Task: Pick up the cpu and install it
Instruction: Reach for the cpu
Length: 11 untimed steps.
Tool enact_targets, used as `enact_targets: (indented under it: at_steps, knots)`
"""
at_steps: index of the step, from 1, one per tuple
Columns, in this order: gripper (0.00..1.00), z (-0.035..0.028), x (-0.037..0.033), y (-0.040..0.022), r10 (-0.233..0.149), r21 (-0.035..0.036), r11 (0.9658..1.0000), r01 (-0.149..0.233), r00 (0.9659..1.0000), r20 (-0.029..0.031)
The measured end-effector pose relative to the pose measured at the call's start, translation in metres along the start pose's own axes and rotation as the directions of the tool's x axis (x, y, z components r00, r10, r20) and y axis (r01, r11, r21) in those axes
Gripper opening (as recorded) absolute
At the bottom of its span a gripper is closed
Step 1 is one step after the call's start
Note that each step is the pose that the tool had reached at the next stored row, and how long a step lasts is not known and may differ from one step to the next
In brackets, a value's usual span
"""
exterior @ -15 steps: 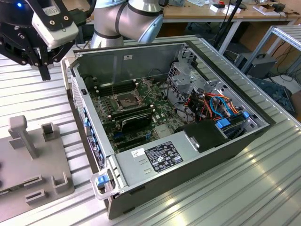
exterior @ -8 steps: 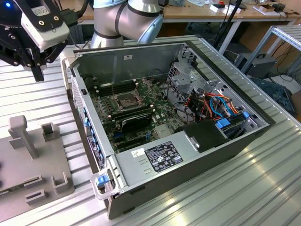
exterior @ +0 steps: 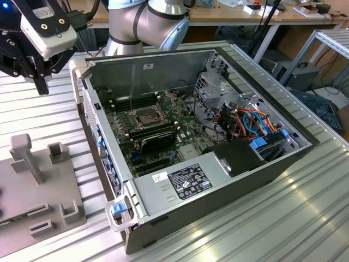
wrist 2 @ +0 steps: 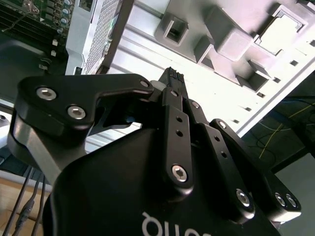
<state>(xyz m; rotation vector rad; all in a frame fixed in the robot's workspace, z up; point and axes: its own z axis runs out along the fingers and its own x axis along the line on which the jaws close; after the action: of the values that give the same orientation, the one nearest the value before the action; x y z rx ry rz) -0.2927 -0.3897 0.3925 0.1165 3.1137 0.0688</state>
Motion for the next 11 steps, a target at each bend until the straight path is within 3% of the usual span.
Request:
enact_targets:
  at_steps: [11]
  knots:
    - [0.11,-0.0001,0.0040,-0.0003,0.000,0.0000,1.0000,0.000,1.0000,0.0001]
